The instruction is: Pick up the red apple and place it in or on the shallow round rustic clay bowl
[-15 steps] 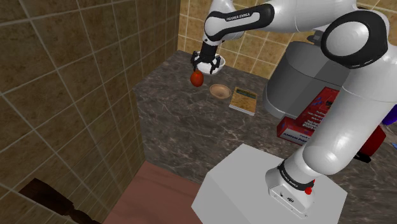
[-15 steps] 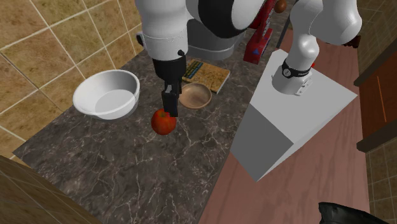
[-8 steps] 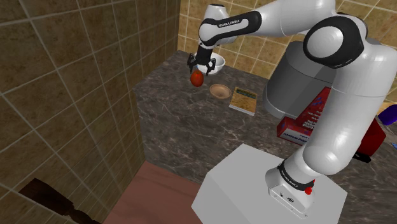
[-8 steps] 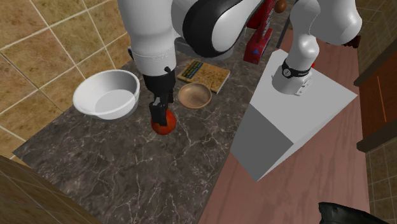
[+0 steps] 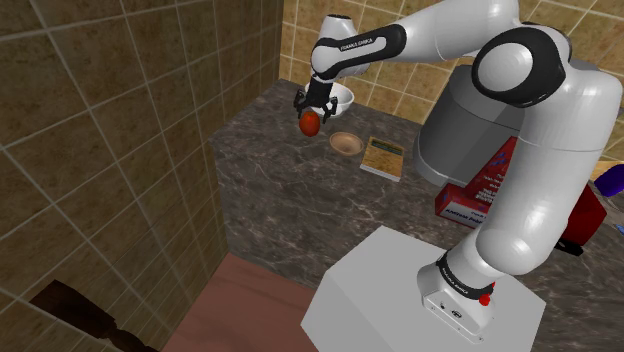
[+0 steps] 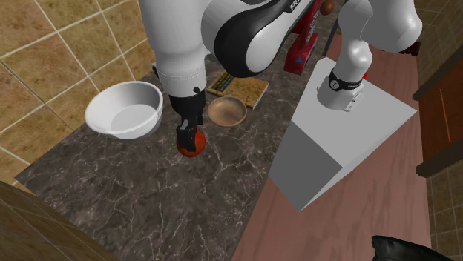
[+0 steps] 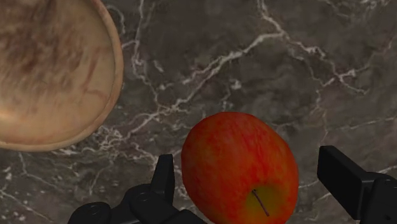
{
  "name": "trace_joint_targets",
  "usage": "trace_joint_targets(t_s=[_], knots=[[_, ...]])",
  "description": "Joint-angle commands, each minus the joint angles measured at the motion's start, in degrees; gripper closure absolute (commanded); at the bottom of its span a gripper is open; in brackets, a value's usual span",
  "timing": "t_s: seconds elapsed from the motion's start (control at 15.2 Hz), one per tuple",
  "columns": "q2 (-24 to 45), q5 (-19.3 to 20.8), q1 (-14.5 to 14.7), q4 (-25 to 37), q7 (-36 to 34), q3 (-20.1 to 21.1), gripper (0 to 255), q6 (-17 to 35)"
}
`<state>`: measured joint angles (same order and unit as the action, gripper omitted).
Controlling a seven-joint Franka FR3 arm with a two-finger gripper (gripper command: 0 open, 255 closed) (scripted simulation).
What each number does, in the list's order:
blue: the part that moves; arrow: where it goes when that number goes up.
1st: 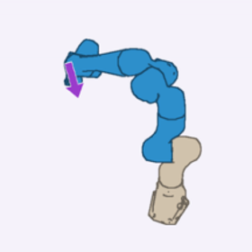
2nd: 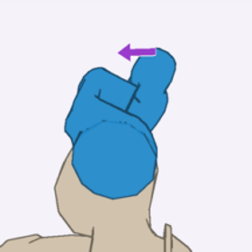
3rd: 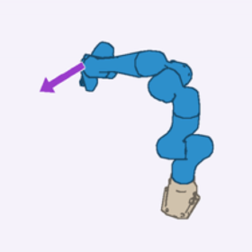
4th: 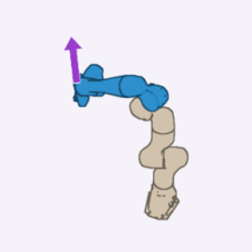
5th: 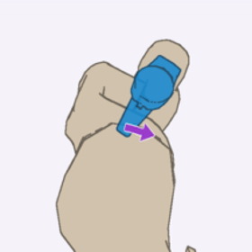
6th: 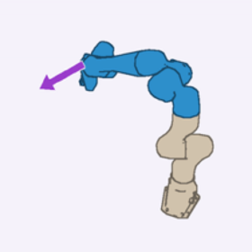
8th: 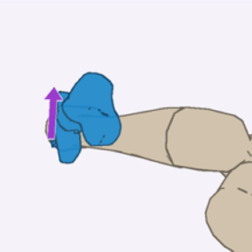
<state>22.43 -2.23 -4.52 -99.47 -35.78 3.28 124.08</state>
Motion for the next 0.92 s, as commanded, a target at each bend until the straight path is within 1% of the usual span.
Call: trace_joint_targets(t_s=[0.0, 0.07, 0.13, 0.73, 0.86], knots=[[0.0, 0.0, 0.0, 0.0, 0.0, 0.0, 0, 0.0], [0.0, 0.0, 0.0, 0.0, 0.0, 0.0, 0, 0.0], [0.0, 0.0, 0.0, 0.0, 0.0, 0.0, 255, 0.0], [0.0, 0.0, 0.0, 0.0, 0.0, 0.0, 255, 0.0], [-0.6, 0.0, 0.0, 0.6, 0.0, 0.0, 255, -1.3]])
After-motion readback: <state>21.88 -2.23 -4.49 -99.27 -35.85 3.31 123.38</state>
